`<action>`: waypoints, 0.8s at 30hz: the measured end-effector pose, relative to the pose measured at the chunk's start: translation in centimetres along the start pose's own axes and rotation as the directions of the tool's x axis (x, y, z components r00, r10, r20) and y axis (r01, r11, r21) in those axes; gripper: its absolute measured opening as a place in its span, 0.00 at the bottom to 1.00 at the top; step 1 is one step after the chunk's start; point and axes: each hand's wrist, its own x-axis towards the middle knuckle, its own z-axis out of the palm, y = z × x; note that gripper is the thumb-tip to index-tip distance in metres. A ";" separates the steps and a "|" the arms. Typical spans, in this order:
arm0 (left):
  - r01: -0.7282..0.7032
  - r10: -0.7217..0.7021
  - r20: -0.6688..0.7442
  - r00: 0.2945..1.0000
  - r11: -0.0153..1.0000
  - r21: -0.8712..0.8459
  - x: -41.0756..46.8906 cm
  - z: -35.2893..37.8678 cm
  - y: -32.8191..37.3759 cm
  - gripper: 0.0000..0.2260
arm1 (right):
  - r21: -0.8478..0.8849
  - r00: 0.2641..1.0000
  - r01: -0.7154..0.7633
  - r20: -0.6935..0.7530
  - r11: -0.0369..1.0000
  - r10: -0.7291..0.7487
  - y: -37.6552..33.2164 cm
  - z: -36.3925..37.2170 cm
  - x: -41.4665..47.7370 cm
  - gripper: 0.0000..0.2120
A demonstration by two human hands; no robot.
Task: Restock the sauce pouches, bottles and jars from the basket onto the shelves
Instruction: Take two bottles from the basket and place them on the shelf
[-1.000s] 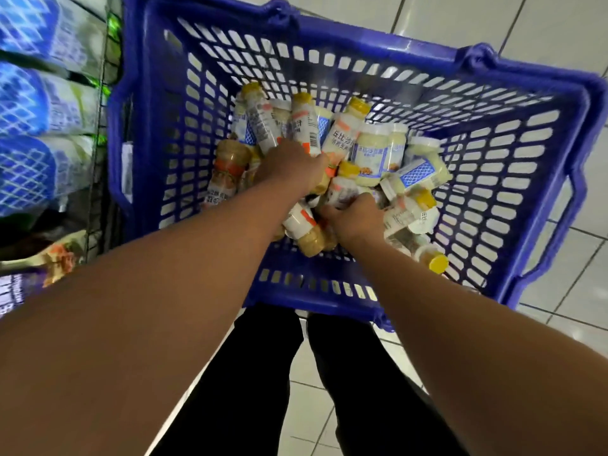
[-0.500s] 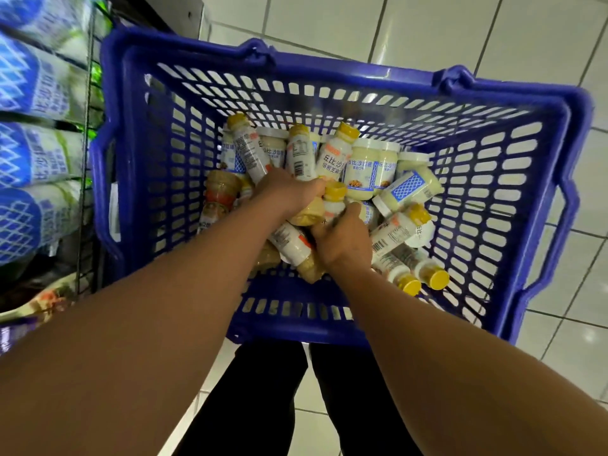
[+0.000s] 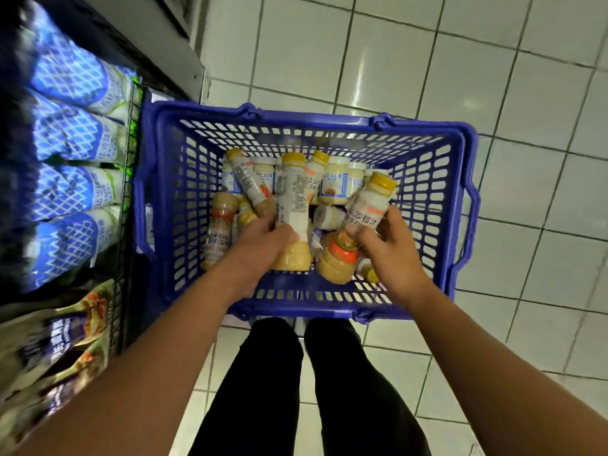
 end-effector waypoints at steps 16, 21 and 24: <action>-0.168 0.177 0.219 0.959 0.984 -0.062 -27.6 8.3 17.5 0.22 | 0.570 0.992 -0.043 0.124 0.820 -0.034 -22.3 -1.8 -23.7 0.20; -0.257 0.274 0.181 0.944 0.960 -0.115 -35.4 9.1 21.8 0.22 | 0.591 0.962 -0.020 0.232 0.806 -0.147 -28.8 -3.3 -30.7 0.25; -0.284 0.309 0.134 0.942 0.943 -0.175 -39.8 9.5 23.8 0.19 | 0.602 0.967 -0.002 0.205 0.798 -0.152 -32.4 -3.5 -33.9 0.24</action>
